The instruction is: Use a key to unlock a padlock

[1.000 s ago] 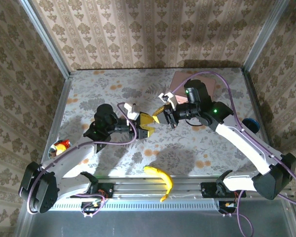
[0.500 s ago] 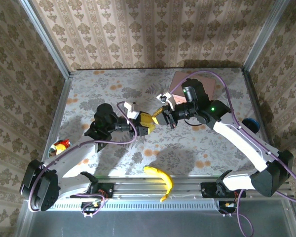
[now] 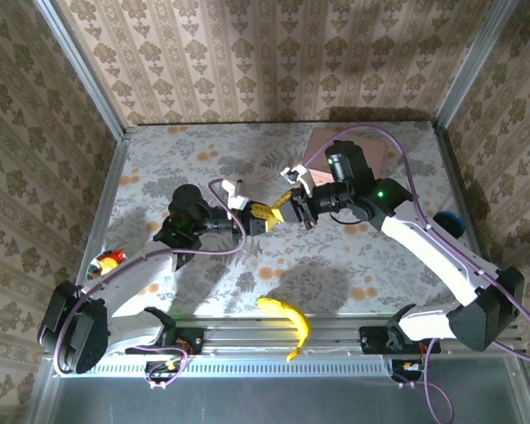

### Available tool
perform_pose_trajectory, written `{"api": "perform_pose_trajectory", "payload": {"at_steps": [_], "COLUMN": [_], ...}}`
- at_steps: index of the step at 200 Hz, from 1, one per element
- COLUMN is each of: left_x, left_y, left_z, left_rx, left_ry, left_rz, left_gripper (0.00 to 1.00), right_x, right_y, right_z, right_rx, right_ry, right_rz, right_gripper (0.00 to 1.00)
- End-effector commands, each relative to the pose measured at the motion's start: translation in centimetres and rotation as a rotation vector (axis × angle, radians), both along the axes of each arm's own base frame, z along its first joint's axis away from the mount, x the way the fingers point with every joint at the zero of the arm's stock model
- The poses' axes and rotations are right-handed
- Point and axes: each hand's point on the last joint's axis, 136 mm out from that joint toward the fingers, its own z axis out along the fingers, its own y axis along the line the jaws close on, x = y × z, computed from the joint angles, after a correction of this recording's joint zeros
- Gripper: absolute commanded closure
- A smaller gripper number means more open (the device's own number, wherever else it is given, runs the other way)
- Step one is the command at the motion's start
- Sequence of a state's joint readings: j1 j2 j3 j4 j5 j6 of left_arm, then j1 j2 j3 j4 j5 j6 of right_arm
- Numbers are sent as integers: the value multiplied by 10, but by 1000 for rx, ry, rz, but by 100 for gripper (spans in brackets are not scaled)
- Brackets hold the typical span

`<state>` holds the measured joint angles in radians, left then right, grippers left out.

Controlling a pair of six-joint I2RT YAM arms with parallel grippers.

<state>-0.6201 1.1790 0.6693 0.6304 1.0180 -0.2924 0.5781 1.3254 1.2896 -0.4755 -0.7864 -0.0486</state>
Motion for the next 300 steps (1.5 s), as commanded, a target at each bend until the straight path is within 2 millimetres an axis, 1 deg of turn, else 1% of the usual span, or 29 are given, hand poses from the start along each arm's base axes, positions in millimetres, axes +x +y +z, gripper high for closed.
{"api": "perform_pose_trajectory", "payload": {"at_steps": [1, 21, 60, 90, 106, 136, 150, 179, 206, 234, 282, 287, 293, 297, 300], "left_x": [-3, -2, 2, 5, 6, 8, 8, 9, 12, 13, 15, 16, 16, 16, 16], "left_y": [3, 6, 9, 8, 6, 3, 3, 4, 5, 7, 14, 14, 15, 15, 15], "left_z": [6, 5, 5, 3, 4, 9, 10, 9, 9, 13, 19, 19, 19, 20, 19], "left_rx": [-12, -2, 6, 13, 12, -19, -24, -23, -30, -54, -88, -91, -91, -92, -90], "left_ry": [-26, -29, -44, -28, -15, -13, -15, -12, -6, -8, 0, 3, 5, 6, 8], "left_rz": [-13, 8, 59, 68, 58, 45, 45, 51, 74, 83, 89, 90, 91, 90, 90], "left_gripper": [100, 100, 100, 100, 93, 84, 78, 80, 86, 87, 86, 85, 81, 77, 71], "right_x": [4, 6, 9, 10, 10, 11, 12, 12, 12, 12, 12, 12, 12, 12, 12], "right_y": [3, 4, 7, 9, 11, 15, 16, 17, 16, 16, 16, 16, 16, 16, 16], "right_z": [8, 11, 22, 30, 31, 26, 24, 23, 21, 18, 13, 12, 11, 11, 11], "right_rx": [16, 26, 64, 95, 107, 115, 115, 116, 112, 104, 92, 91, 89, 88, 87], "right_ry": [-3, -3, -1, -3, 4, 27, 34, 38, 39, 44, 48, 48, 50, 51, 51], "right_rz": [-9, -14, -32, -34, -27, -21, -22, -20, -21, -21, -19, -19, -18, -18, -18], "right_gripper": [100, 100, 100, 100, 100, 100, 100, 100, 100, 100, 100, 100, 100, 100, 100]}}
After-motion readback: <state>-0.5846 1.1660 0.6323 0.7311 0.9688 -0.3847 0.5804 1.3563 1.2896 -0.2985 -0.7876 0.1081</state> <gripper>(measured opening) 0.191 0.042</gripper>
